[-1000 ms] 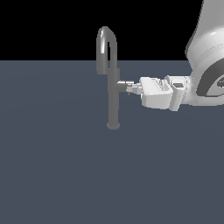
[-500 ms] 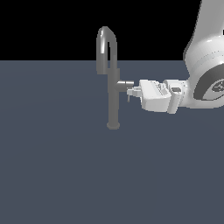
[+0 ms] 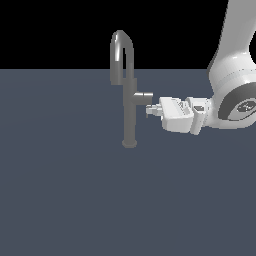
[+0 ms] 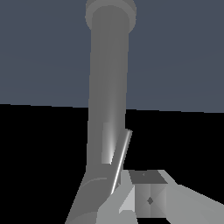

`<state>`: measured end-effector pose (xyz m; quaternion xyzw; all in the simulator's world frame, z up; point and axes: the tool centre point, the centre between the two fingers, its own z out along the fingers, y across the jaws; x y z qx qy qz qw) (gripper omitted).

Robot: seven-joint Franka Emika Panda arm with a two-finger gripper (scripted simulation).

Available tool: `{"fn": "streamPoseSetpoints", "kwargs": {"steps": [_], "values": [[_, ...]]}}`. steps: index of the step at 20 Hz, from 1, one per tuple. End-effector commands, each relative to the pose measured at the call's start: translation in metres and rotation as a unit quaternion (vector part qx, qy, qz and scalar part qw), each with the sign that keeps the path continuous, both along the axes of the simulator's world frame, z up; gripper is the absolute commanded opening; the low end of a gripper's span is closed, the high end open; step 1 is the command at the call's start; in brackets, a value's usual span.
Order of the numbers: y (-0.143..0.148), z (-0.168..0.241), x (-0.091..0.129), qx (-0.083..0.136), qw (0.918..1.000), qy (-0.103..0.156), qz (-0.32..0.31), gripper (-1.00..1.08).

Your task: Turn on the faucet by rotating a designated handle.

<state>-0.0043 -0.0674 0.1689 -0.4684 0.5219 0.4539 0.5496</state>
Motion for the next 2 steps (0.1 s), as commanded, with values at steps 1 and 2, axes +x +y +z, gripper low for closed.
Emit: {"fn": "streamPoseSetpoints", "kwargs": {"steps": [1,2], "values": [[0.0044,-0.0321,0.0077,-0.005,0.9998,0.019,-0.008,-1.0],[0.0044,-0.0321,0.0077,-0.005,0.9998,0.019,-0.008,-1.0]]}}
